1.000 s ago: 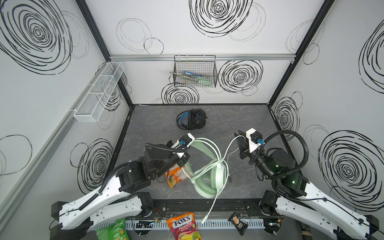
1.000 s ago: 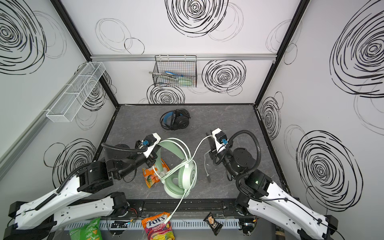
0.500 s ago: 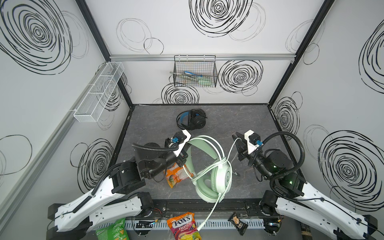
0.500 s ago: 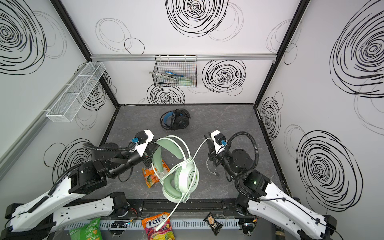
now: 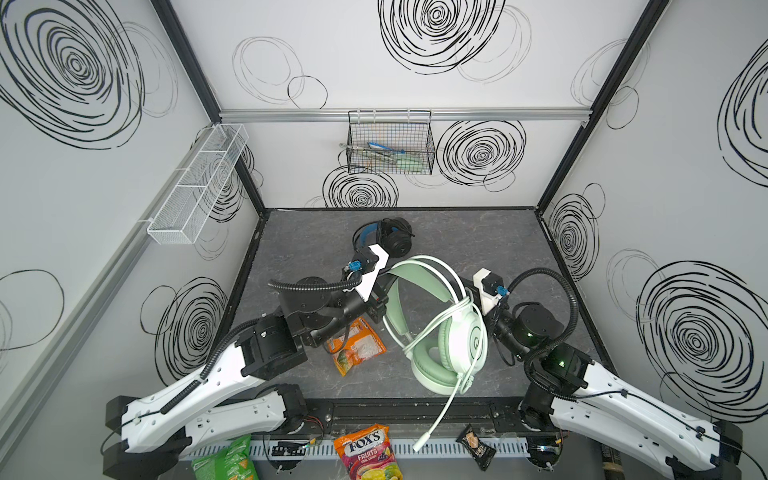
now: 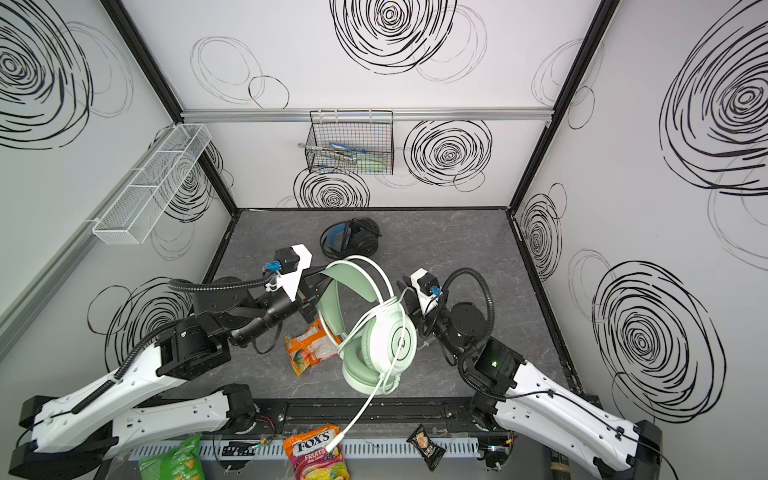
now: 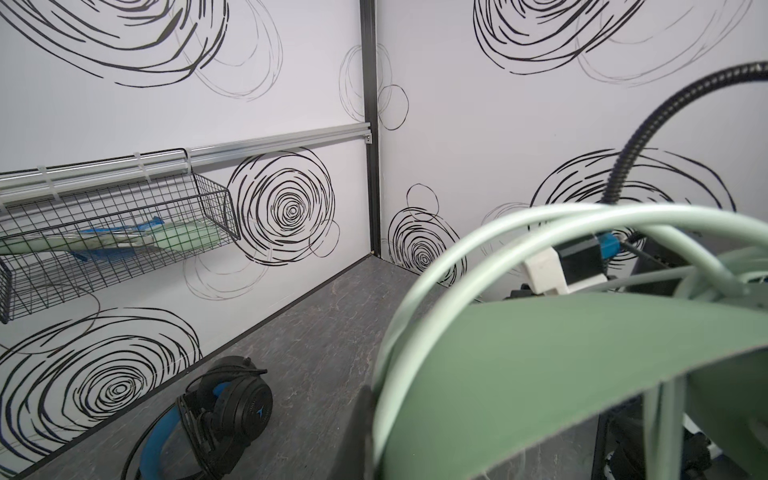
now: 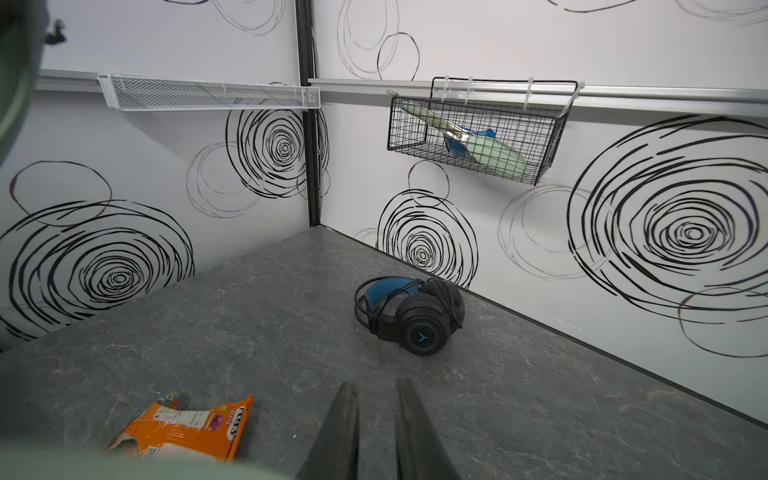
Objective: Wrap the headphones
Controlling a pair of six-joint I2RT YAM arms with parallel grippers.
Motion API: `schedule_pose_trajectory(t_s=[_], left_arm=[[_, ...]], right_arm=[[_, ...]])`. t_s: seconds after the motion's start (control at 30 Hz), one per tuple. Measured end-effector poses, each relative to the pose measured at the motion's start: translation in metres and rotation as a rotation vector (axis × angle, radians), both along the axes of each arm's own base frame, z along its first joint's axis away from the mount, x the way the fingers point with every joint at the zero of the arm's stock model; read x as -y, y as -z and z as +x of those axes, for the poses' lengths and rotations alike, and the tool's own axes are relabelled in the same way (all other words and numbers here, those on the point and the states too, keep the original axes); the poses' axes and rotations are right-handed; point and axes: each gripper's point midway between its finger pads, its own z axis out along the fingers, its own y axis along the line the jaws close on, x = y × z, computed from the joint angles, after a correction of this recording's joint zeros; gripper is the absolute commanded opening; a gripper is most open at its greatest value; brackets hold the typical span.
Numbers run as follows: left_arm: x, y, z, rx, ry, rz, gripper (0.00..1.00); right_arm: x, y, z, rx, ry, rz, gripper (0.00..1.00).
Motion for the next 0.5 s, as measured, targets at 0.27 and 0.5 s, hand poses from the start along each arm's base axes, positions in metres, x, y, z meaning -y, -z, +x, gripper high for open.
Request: schedule_pose_trajectory(t_s=[0.27,0.5], left_arm=[[0.000,-0.019,0.016,-0.014,-0.030,-0.124,0.00],[0.000,-0.036,0.024,-0.023,-0.048,-0.189,0.00]], right_arm=[[-0.007,-0.001,-0.001,0.003,-0.031,0.059,0.19],[-0.017,0.018,-0.005,-0.044,-0.085,0.067,0.15]])
